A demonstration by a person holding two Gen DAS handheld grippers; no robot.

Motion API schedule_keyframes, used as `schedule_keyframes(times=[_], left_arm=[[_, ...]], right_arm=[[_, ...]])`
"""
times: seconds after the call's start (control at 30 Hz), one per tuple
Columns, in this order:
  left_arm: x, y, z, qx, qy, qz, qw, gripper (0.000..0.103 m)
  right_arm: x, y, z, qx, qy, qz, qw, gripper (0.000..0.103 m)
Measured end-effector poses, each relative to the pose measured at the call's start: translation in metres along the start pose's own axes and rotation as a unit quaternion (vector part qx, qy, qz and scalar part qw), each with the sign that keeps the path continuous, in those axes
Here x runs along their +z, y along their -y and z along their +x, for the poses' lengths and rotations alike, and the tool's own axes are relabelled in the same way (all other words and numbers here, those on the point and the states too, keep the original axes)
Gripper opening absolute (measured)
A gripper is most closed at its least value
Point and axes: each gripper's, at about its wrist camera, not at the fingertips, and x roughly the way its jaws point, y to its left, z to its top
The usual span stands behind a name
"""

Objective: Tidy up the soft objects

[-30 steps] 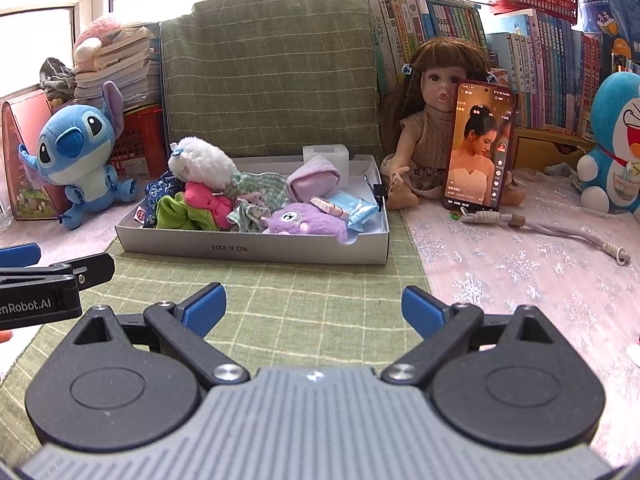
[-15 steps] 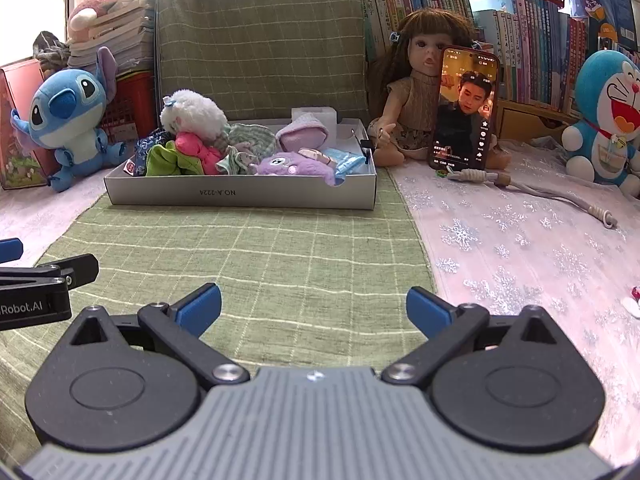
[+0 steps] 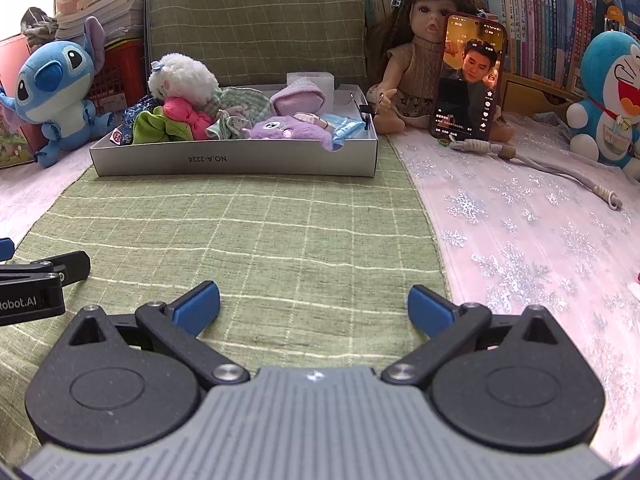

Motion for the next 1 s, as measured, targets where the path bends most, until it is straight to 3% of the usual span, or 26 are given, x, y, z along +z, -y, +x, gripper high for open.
schedule_keyframes(times=[0.1, 1.0], left_arm=[[-0.0004, -0.0034, 0.0064, -0.004, -0.018, -0.011, 0.9998, 0.100], [-0.0002, -0.0060, 0.0091, -0.006, -0.023, -0.021, 0.9995, 0.103]], right_arm=[[-0.0008, 0.0001, -0.0001, 0.000, -0.001, 0.000, 1.000, 0.103], [-0.0004, -0.0011, 0.0006, 0.004, -0.002, -0.003, 1.000, 0.103]])
